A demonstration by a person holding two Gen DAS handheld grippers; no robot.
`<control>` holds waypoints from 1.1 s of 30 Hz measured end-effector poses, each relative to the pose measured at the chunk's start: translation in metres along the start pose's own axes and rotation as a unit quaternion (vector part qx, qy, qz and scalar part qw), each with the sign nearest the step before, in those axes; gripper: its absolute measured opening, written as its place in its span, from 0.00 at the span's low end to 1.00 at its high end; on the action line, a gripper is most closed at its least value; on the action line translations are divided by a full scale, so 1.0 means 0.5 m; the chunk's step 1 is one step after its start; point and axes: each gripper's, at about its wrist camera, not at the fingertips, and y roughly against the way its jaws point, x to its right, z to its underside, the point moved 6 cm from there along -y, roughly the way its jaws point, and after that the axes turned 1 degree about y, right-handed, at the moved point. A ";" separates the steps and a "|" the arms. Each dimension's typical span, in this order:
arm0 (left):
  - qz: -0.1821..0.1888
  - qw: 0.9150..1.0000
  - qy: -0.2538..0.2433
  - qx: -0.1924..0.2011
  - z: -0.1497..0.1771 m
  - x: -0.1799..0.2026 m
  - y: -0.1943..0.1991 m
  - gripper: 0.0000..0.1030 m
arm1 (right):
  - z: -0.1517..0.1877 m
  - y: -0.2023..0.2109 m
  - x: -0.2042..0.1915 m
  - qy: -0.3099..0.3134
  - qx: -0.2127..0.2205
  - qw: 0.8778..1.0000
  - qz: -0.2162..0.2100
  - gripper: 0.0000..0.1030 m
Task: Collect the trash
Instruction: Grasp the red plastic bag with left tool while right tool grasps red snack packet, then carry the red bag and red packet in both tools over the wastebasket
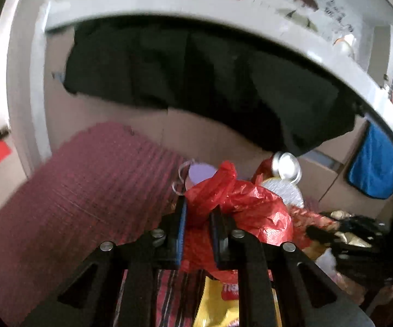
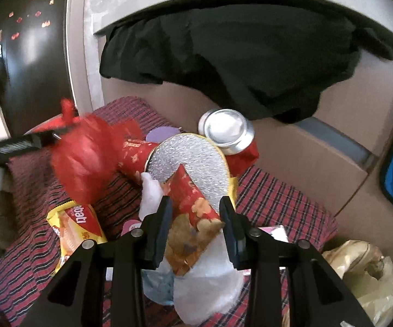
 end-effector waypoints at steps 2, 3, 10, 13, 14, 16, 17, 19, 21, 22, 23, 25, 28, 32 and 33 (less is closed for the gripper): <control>-0.014 1.000 -0.016 0.022 -0.009 0.010 0.034 0.16 | -0.001 -0.011 -0.010 0.006 -0.014 1.000 -0.009 0.11; -0.021 0.999 -0.023 0.032 -0.017 0.017 0.049 0.16 | -0.002 -0.014 -0.017 0.008 -0.020 1.000 -0.013 0.08; -0.038 0.995 -0.053 0.080 -0.061 0.090 0.133 0.16 | -0.061 0.097 -0.020 0.006 0.046 0.999 -0.023 0.05; -0.036 0.994 -0.053 0.091 -0.073 0.120 0.168 0.16 | -0.087 0.170 0.003 0.001 0.081 0.997 -0.009 0.05; -0.032 0.994 -0.053 0.093 -0.073 0.137 0.176 0.16 | -0.093 0.200 0.015 -0.001 0.093 0.996 -0.002 0.05; -0.020 0.994 -0.053 0.096 -0.072 0.177 0.193 0.16 | -0.097 0.246 0.035 -0.005 0.110 0.994 0.009 0.05; -0.015 0.994 -0.055 0.097 -0.073 0.195 0.198 0.16 | -0.096 0.275 0.049 -0.008 0.121 0.992 0.018 0.05; -0.002 0.993 -0.064 0.101 -0.066 0.248 0.204 0.16 | -0.095 0.319 0.073 -0.012 0.138 0.990 0.036 0.05; 0.016 0.992 -0.073 0.100 -0.055 0.310 0.201 0.16 | -0.082 0.375 0.109 -0.017 0.155 0.986 0.061 0.05; 0.024 0.992 -0.077 0.099 -0.051 0.336 0.197 0.16 | -0.075 0.395 0.124 -0.018 0.160 0.984 0.071 0.05; 0.034 0.991 -0.082 0.097 -0.045 0.367 0.195 0.16 | -0.069 0.411 0.137 -0.020 0.164 0.983 0.080 0.05; 0.057 0.989 -0.095 0.094 -0.029 0.437 0.184 0.16 | -0.046 0.447 0.180 -0.032 0.170 0.980 0.098 0.05; 0.083 0.986 -0.112 0.091 -0.007 0.522 0.169 0.16 | -0.014 0.476 0.234 -0.061 0.173 0.976 0.116 0.05; 0.117 0.983 -0.118 0.080 0.026 0.627 0.137 0.16 | 0.051 0.507 0.316 -0.095 0.170 0.969 0.150 0.05; 0.121 0.982 -0.121 0.077 0.034 0.649 0.128 0.16 | 0.067 0.513 0.334 -0.099 0.169 0.967 0.161 0.05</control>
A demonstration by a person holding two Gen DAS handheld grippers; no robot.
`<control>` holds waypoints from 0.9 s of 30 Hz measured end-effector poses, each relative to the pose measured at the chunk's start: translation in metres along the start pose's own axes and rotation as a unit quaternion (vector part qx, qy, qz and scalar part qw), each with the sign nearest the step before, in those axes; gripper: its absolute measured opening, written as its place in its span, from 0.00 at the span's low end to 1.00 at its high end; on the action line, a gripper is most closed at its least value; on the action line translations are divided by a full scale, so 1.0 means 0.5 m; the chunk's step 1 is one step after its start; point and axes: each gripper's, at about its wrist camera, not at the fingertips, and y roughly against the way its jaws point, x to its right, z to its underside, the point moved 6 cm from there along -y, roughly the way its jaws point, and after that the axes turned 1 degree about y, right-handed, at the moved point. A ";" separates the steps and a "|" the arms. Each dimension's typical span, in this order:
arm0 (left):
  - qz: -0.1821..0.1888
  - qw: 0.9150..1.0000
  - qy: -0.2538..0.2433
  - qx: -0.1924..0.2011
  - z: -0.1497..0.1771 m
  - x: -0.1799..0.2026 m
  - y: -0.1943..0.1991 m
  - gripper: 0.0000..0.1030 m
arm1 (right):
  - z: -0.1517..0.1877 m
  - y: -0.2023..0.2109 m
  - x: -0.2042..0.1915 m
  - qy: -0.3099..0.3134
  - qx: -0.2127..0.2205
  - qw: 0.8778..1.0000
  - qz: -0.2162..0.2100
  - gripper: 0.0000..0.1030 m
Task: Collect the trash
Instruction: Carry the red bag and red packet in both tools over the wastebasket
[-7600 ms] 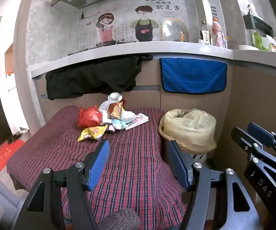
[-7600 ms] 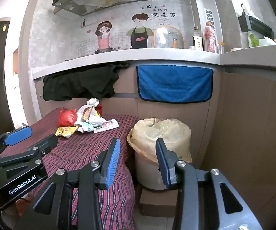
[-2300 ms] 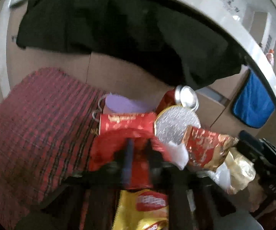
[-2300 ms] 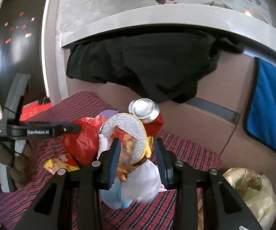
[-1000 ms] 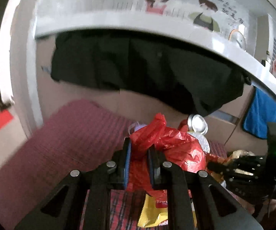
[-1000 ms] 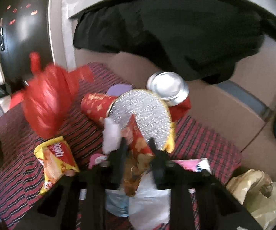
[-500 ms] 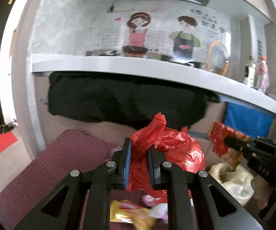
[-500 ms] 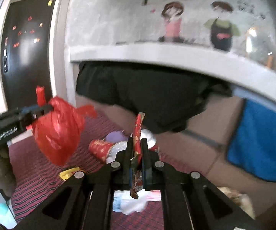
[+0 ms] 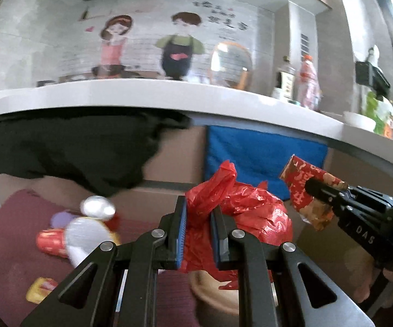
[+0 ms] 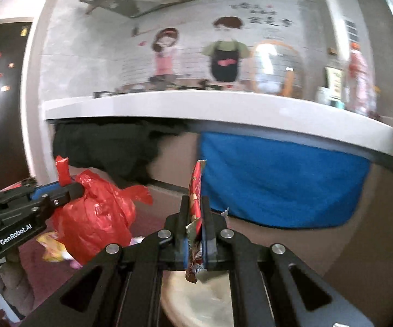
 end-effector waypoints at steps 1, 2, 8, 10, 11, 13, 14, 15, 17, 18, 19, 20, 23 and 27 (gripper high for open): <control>0.004 1.000 -0.001 -0.003 0.006 0.015 -0.009 0.16 | 0.007 0.001 0.019 -0.001 0.000 1.000 0.008 0.05; 0.009 1.000 -0.003 -0.007 0.011 0.031 -0.021 0.16 | 0.013 0.003 0.032 -0.002 -0.001 1.000 0.014 0.05; 0.030 0.999 -0.012 -0.032 0.039 0.096 -0.092 0.16 | 0.059 -0.001 0.118 -0.024 -0.007 0.999 0.035 0.06; 0.041 0.998 -0.007 -0.037 0.049 0.102 -0.109 0.16 | 0.069 -0.010 0.133 -0.032 -0.011 0.999 0.036 0.06; 0.043 0.998 -0.006 -0.041 0.055 0.105 -0.121 0.16 | 0.078 -0.015 0.142 -0.037 -0.014 0.999 0.036 0.06; 0.045 0.998 -0.009 -0.048 0.066 0.106 -0.141 0.16 | 0.094 -0.023 0.154 -0.042 -0.018 0.998 0.037 0.06; 0.046 0.998 -0.008 -0.052 0.073 0.106 -0.151 0.16 | 0.103 -0.030 0.158 -0.044 -0.021 0.998 0.038 0.06; 0.045 0.997 -0.008 -0.057 0.081 0.105 -0.164 0.16 | 0.109 -0.035 0.161 -0.046 -0.023 0.998 0.038 0.06; 0.040 0.997 -0.010 -0.063 0.095 0.103 -0.182 0.16 | 0.124 -0.047 0.167 -0.051 -0.028 0.998 0.036 0.06; 0.039 0.997 -0.011 -0.067 0.101 0.101 -0.190 0.16 | 0.132 -0.054 0.170 -0.055 -0.031 0.997 0.035 0.06; 0.038 0.997 -0.011 -0.071 0.108 0.100 -0.199 0.16 | 0.135 -0.058 0.170 -0.056 -0.032 0.997 0.035 0.06; 0.032 0.997 -0.014 -0.073 0.114 0.099 -0.207 0.16 | 0.142 -0.065 0.171 -0.059 -0.036 0.997 0.033 0.06; 0.007 0.997 -0.005 -0.078 0.130 0.090 -0.231 0.16 | 0.160 -0.087 0.172 -0.060 -0.045 0.997 0.032 0.06; -0.016 0.995 0.018 -0.096 0.154 0.085 -0.261 0.16 | 0.187 -0.118 0.174 -0.068 -0.057 0.995 0.032 0.06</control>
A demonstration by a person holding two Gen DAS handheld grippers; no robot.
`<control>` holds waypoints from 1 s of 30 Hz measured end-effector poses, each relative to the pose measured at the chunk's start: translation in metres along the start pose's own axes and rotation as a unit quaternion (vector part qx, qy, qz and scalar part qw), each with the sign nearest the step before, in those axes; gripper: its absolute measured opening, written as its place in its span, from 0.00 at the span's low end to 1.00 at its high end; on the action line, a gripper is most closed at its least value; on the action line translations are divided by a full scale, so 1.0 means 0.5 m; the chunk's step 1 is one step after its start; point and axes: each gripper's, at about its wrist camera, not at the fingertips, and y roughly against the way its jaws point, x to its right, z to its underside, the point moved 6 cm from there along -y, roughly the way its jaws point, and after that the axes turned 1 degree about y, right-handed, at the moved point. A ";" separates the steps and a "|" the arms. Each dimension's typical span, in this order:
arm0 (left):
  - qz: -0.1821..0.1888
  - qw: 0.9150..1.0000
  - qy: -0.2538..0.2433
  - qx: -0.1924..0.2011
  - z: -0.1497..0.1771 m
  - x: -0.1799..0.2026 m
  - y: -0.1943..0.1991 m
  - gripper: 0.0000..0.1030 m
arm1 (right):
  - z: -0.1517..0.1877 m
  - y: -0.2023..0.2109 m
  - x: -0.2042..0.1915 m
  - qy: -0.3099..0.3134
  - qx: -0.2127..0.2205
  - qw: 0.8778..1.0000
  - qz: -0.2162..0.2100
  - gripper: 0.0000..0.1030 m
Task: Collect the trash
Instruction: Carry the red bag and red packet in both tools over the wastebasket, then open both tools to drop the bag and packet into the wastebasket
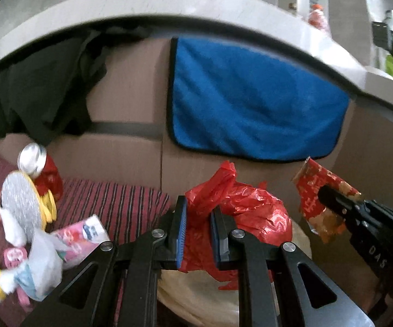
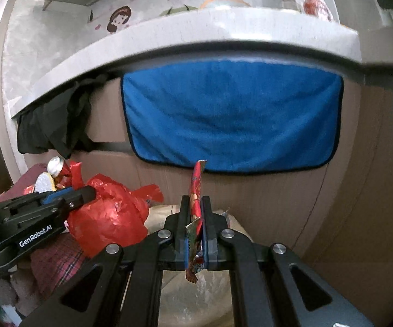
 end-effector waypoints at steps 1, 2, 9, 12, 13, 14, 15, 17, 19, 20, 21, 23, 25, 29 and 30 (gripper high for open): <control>-0.003 1.000 0.002 -0.003 0.005 0.001 -0.007 0.16 | 0.003 -0.008 0.002 -0.003 -0.003 1.000 -0.001 0.06; -0.008 1.000 0.002 -0.004 0.010 0.003 -0.013 0.16 | 0.007 -0.015 0.003 -0.005 -0.006 1.000 -0.003 0.06; -0.026 0.999 -0.007 -0.029 0.053 0.001 -0.059 0.16 | 0.041 -0.059 0.024 -0.025 -0.027 0.999 -0.014 0.06; -0.028 0.999 -0.011 -0.042 0.070 -0.001 -0.078 0.16 | 0.060 -0.076 0.027 -0.029 -0.042 0.998 -0.023 0.06; -0.029 0.998 -0.012 -0.046 0.075 -0.003 -0.084 0.16 | 0.068 -0.082 0.027 -0.030 -0.047 0.998 -0.024 0.07; -0.030 0.998 -0.013 -0.049 0.079 -0.005 -0.088 0.16 | 0.080 -0.092 0.027 -0.029 -0.055 0.998 -0.025 0.07; -0.029 0.998 -0.014 -0.051 0.081 -0.007 -0.092 0.16 | 0.085 -0.097 0.027 -0.029 -0.060 0.997 -0.026 0.07; -0.029 0.998 -0.014 -0.054 0.083 -0.011 -0.100 0.16 | 0.105 -0.112 0.030 -0.032 -0.073 0.996 -0.025 0.07; -0.026 0.998 -0.014 -0.061 0.085 -0.013 -0.108 0.16 | 0.124 -0.130 0.036 -0.038 -0.088 0.995 -0.027 0.07; -0.025 0.998 -0.017 -0.064 0.087 -0.012 -0.112 0.16 | 0.132 -0.137 0.038 -0.041 -0.095 0.994 -0.026 0.07; -0.024 0.997 -0.021 -0.067 0.091 -0.009 -0.115 0.16 | 0.135 -0.142 0.039 -0.043 -0.098 0.994 -0.026 0.07; -0.025 0.997 -0.029 -0.069 0.095 -0.004 -0.122 0.16 | 0.146 -0.154 0.045 -0.047 -0.108 0.993 -0.023 0.07; -0.025 0.996 -0.035 -0.074 0.100 0.001 -0.131 0.16 | 0.153 -0.162 0.048 -0.046 -0.114 0.992 -0.019 0.07; -0.013 0.995 -0.036 -0.094 0.104 0.004 -0.156 0.17 | 0.161 -0.170 0.052 -0.042 -0.126 0.991 -0.015 0.09; -0.001 0.994 -0.030 -0.103 0.107 0.004 -0.162 0.18 | 0.164 -0.172 0.053 -0.042 -0.130 0.991 -0.013 0.09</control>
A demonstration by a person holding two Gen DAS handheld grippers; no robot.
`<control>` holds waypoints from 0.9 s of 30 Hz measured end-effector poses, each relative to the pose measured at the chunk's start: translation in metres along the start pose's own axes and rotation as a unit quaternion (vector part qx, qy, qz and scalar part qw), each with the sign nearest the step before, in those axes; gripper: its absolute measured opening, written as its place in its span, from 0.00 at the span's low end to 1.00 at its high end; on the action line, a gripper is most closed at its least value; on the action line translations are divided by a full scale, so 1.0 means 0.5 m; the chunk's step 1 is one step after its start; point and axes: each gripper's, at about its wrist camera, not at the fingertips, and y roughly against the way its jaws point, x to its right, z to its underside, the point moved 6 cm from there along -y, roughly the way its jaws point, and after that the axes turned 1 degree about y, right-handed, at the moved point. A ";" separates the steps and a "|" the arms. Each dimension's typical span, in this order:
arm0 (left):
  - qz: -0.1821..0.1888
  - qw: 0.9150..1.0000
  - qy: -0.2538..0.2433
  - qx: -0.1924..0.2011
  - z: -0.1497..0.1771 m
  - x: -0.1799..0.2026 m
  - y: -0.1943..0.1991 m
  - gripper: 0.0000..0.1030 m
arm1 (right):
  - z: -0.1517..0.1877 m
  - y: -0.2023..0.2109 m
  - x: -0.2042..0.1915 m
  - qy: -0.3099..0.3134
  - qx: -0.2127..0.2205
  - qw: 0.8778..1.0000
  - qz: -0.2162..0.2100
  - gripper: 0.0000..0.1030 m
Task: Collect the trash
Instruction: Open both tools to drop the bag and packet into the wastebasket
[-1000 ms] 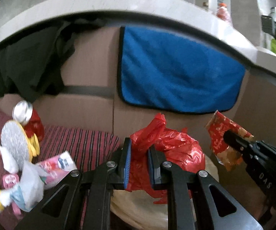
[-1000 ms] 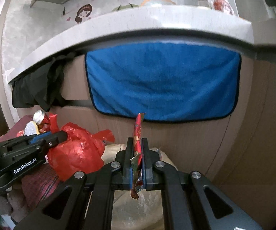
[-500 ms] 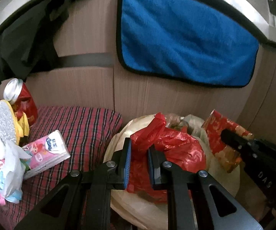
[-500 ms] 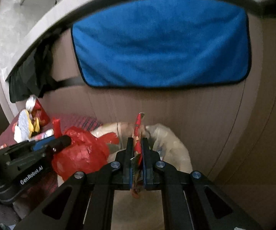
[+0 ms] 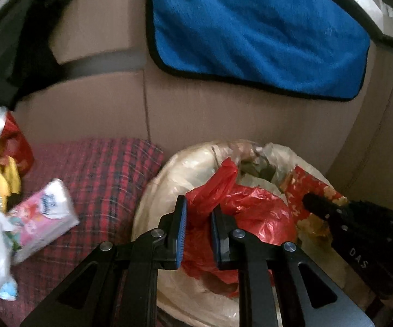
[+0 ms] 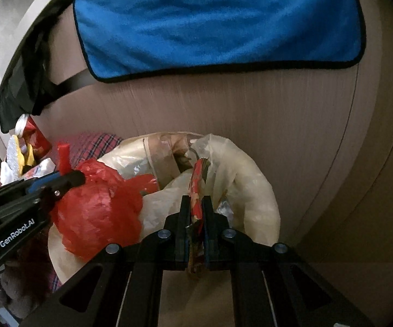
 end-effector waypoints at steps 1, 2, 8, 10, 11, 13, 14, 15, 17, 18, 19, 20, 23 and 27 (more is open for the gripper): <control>0.014 1.000 0.008 -0.003 0.001 -0.002 -0.003 0.18 | 0.001 0.001 0.002 0.000 -0.003 1.000 0.002 0.09; 0.029 0.999 0.018 -0.004 0.002 -0.006 -0.004 0.19 | 0.003 0.000 0.003 -0.002 -0.006 1.000 0.003 0.09; 0.066 0.994 0.083 0.009 -0.026 -0.054 0.041 0.45 | -0.017 0.047 0.007 -0.013 0.029 0.999 -0.025 0.34; 0.069 0.992 0.097 0.031 -0.043 -0.074 0.077 0.46 | -0.033 0.078 0.007 -0.006 0.051 0.999 -0.015 0.34; 0.068 0.992 0.100 0.042 -0.050 -0.084 0.097 0.46 | -0.042 0.091 0.005 -0.002 0.059 0.998 -0.012 0.34; 0.066 0.990 0.105 0.061 -0.063 -0.104 0.140 0.46 | -0.056 0.114 0.001 0.002 0.069 0.998 -0.011 0.34; 0.065 0.990 0.105 0.071 -0.068 -0.115 0.162 0.46 | -0.062 0.128 -0.003 0.001 0.075 0.997 -0.015 0.34; 0.066 0.989 0.105 0.077 -0.073 -0.125 0.177 0.46 | -0.066 0.138 -0.006 0.000 0.078 0.997 -0.019 0.34; 0.071 0.988 0.106 0.089 -0.077 -0.146 0.225 0.46 | -0.076 0.164 -0.015 -0.003 0.089 0.996 -0.022 0.34; 0.071 0.988 0.104 0.094 -0.077 -0.157 0.246 0.46 | -0.079 0.173 -0.021 -0.002 0.093 0.995 -0.020 0.34; 0.068 0.987 0.103 0.100 -0.076 -0.171 0.269 0.46 | -0.083 0.186 -0.035 0.003 0.097 0.995 -0.020 0.34; 0.063 0.987 0.103 0.106 -0.073 -0.191 0.292 0.46 | -0.085 0.193 -0.045 0.008 0.099 0.995 -0.021 0.34; 0.033 0.987 0.102 0.119 -0.054 -0.257 0.360 0.46 | -0.089 0.215 -0.096 0.030 0.100 0.994 -0.034 0.34; -0.022 0.986 0.104 0.129 -0.009 -0.358 0.437 0.46 | -0.090 0.240 -0.159 0.045 0.106 0.992 -0.058 0.34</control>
